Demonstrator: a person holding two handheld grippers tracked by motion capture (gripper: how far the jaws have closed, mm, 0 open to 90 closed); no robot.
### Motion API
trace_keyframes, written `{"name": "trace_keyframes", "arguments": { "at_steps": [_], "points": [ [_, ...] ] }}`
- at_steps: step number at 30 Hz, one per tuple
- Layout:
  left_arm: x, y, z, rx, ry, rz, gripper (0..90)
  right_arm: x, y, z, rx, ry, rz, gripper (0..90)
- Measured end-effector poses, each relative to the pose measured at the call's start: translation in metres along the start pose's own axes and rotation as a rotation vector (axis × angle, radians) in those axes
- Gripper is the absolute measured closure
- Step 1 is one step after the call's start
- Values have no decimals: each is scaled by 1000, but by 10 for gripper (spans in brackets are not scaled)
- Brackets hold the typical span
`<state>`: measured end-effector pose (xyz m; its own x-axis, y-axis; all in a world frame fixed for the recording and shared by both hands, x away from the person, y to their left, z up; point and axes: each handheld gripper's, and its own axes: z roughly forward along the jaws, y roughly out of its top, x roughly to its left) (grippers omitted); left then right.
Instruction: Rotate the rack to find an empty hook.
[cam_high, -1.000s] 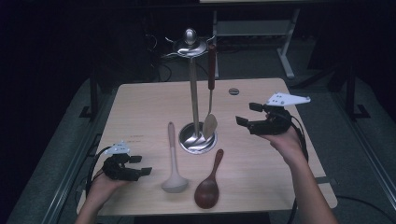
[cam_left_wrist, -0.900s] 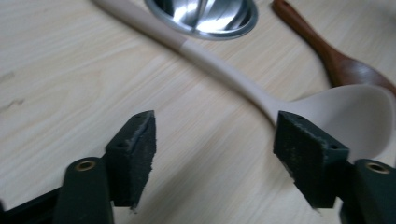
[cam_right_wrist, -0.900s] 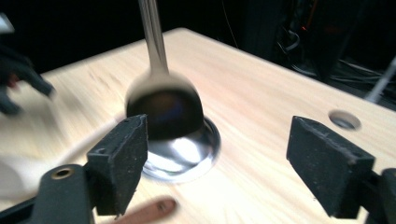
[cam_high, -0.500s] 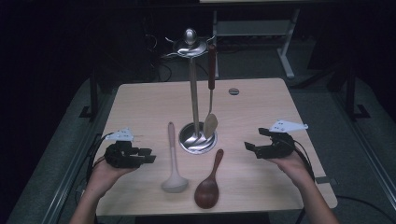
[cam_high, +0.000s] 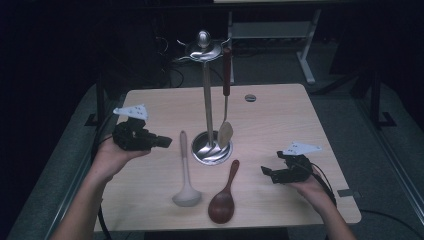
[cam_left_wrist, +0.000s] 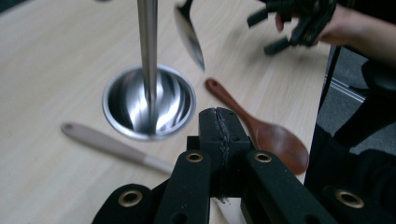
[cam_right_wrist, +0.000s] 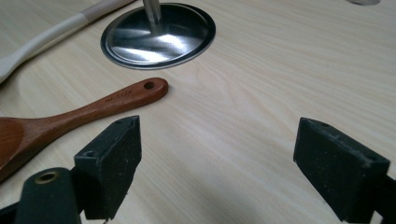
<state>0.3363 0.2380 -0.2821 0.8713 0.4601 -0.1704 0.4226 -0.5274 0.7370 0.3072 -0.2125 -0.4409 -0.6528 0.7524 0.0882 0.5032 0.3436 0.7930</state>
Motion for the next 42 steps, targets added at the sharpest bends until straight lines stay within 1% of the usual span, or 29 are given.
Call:
{"name": "trace_keyframes", "arguments": {
  "at_steps": [1,4,5,6,8,10,12,15,17,19,20,21,22,24,26,27,28,29,32,33,34,35,38,40,42],
  "points": [
    [0,7,-3,-6,-2,2,899,0,0,0,0,0,0,151],
    [-2,30,-12,-26,6,39,898,1,-3,-1,4,-1,5,151],
    [-4,45,-19,-42,17,58,898,0,-5,0,9,1,8,151],
    [-4,45,-19,-42,17,58,898,0,-5,0,9,1,8,151],
    [-7,61,-26,-57,21,79,898,0,-6,0,15,-4,4,151],
    [-10,77,-32,-67,33,97,898,-2,-6,0,16,-7,13,151],
    [-12,88,-36,-72,46,114,898,-2,-6,0,16,-7,14,151],
    [-14,106,-41,-94,36,121,898,-3,-7,2,23,-12,23,151],
    [-14,118,-45,-105,31,122,898,-4,-7,3,22,-15,20,151],
    [-14,126,-48,-118,29,122,898,-4,-7,3,23,-15,22,151],
    [-13,129,-49,-119,25,123,897,-4,-8,3,24,-13,30,151],
    [-13,136,-50,-117,27,124,897,-6,-9,3,25,-16,26,151],
    [-13,136,-50,-117,27,124,897,-6,-10,4,28,-15,31,151],
    [-12,143,-53,-116,40,123,897,-6,-10,4,28,-16,34,151],
    [-10,153,-58,-128,40,118,898,-7,-11,5,27,-16,37,151],
    [-10,153,-58,-128,40,118,897,-7,-11,4,25,-15,40,151],
    [-10,158,-61,-134,44,117,897,-7,-10,4,21,-15,39,151],
    [-10,158,-61,-134,44,117,897,-7,-10,4,21,-15,39,151],
    [-11,166,-65,-134,56,124,898,-7,-10,4,18,-17,39,151],
    [-11,168,-66,-132,64,129,897,-7,-11,5,23,-26,37,151],
    [-11,170,-66,-127,72,132,897,-7,-11,5,23,-26,37,151],
    [-10,172,-67,-132,82,129,897,-7,-11,5,23,-26,37,151],
    [-8,174,-67,-130,89,126,898,-7,-11,5,23,-25,39,151],
    [-6,175,-67,-133,78,124,898,-7,-11,6,23,-26,38,151],
    [-6,176,-67,-130,94,130,898,-6,-11,5,23,-25,36,151]
  ]
}}
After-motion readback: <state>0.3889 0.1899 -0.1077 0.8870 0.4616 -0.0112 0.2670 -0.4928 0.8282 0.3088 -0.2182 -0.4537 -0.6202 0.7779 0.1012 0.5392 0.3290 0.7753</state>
